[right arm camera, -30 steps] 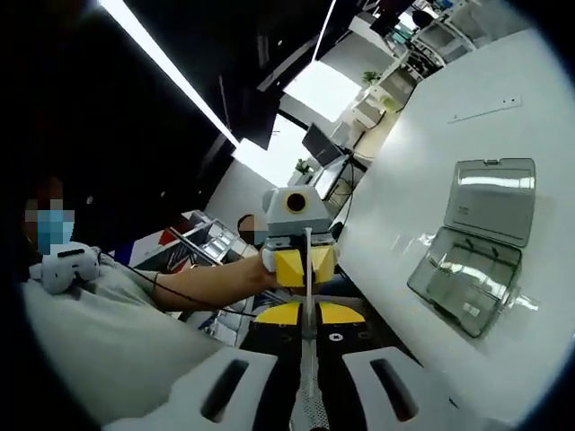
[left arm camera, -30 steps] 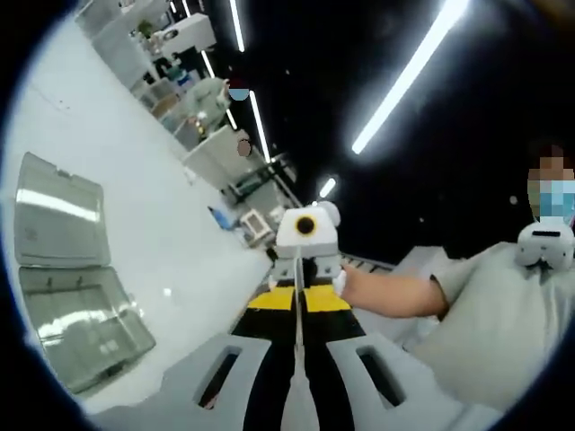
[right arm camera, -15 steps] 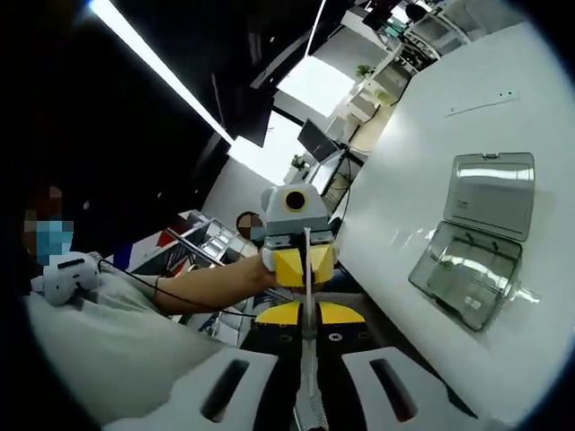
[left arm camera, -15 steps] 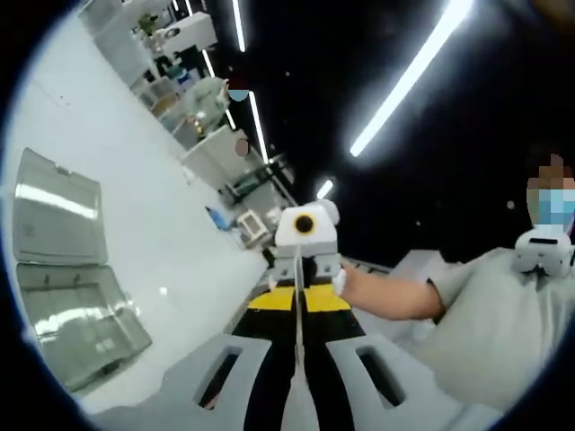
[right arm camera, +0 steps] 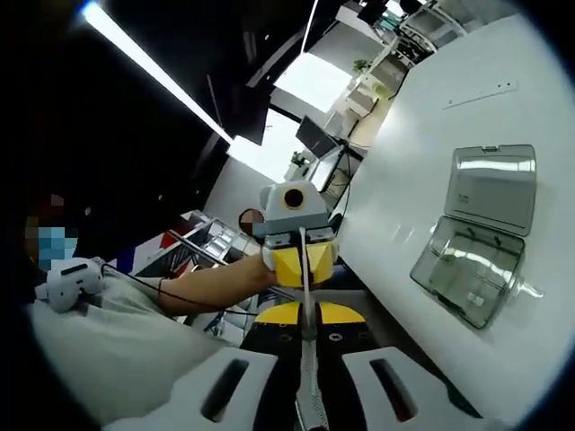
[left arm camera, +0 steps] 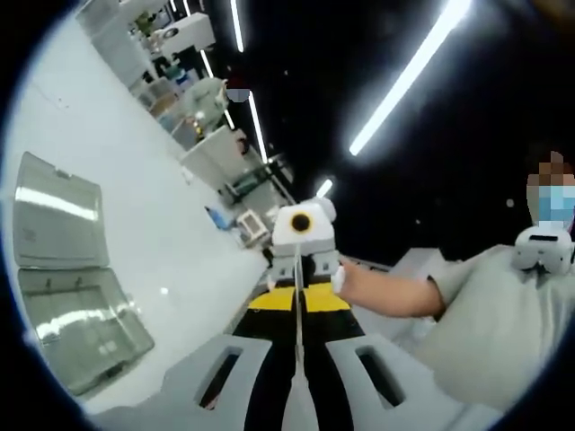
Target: Insert the divider into the dual guide fixture by aligning both edges with the guide slots and pushing it downward to the bottom, including one-sided entry, uneven engagement, binding, and posture correction.
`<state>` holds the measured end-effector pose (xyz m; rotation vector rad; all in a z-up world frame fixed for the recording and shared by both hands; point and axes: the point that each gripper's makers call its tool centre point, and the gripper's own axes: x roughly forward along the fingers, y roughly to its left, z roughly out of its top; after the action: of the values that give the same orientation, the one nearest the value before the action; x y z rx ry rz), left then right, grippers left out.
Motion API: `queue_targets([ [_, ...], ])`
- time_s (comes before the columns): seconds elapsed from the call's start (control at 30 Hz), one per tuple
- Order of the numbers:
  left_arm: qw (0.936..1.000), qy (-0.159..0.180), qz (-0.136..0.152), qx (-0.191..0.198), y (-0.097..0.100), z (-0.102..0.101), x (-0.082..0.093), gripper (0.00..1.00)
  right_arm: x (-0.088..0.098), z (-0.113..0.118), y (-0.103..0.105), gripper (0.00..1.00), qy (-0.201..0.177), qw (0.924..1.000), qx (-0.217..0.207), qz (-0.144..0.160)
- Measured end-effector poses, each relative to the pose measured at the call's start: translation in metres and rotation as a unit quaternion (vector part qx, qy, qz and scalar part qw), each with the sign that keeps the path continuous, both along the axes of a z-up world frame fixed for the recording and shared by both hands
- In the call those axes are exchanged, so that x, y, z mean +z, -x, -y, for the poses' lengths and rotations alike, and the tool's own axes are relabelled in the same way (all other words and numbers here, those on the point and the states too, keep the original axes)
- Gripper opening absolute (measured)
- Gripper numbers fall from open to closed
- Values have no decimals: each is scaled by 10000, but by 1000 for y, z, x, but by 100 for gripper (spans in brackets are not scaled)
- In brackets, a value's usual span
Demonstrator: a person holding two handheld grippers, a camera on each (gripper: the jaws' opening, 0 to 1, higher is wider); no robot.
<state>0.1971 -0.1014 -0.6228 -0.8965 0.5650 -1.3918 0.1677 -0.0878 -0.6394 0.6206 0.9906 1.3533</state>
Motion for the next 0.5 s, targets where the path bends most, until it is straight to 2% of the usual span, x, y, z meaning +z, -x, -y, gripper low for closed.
queue_targets([
  [0.5, 9999, 35, -3, 166, -9, -5, 0, 0, 0, -5, -8, 0, -84, 9997, -233, 1],
])
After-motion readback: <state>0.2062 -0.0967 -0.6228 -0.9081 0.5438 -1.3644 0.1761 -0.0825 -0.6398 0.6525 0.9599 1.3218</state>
